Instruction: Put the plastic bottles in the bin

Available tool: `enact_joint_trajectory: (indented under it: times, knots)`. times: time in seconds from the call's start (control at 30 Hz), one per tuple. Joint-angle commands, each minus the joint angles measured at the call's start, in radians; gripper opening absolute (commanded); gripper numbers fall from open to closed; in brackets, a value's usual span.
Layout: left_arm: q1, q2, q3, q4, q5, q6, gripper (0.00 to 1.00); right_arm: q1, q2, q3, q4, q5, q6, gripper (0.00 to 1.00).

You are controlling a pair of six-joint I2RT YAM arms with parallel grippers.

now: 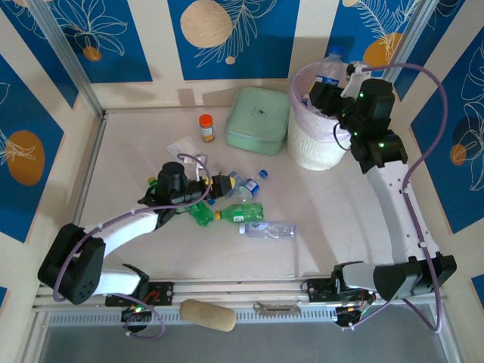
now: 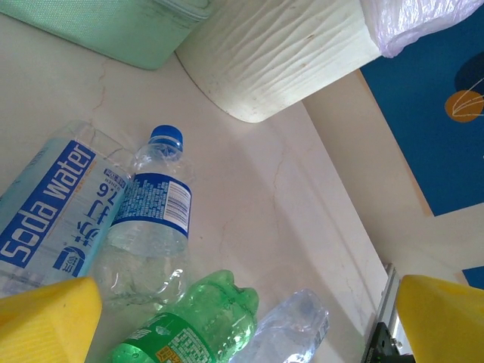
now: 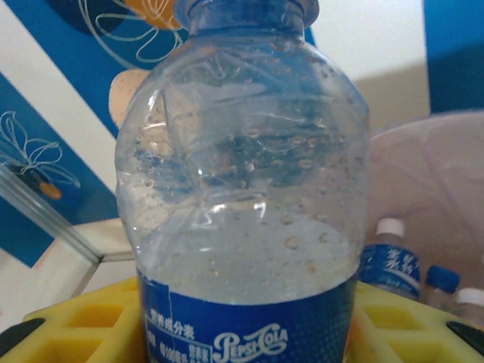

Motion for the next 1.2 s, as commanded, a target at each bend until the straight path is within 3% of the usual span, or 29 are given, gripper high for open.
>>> enact_joint_trajectory:
  times: [0.0, 0.5, 0.83, 1.17]
  knots:
    - [-0.004, -0.021, 0.022, -0.005, 0.015, 0.021, 1.0, -0.025, 0.028, 0.064, -0.001, -0.004, -0.033, 0.5]
    - [-0.007, -0.043, 0.02, -0.054, -0.002, 0.036, 1.0, -0.079, 0.211, 0.21, -0.021, 0.079, -0.114, 0.5]
    - [-0.01, -0.066, 0.024, -0.084, -0.02, 0.045, 1.0, -0.144, 0.407, 0.318, -0.085, 0.057, -0.081, 0.5]
    - [-0.011, -0.068, 0.029, -0.1, -0.028, 0.053, 1.0, -0.18, 0.471, 0.347, -0.117, 0.013, -0.037, 0.53]
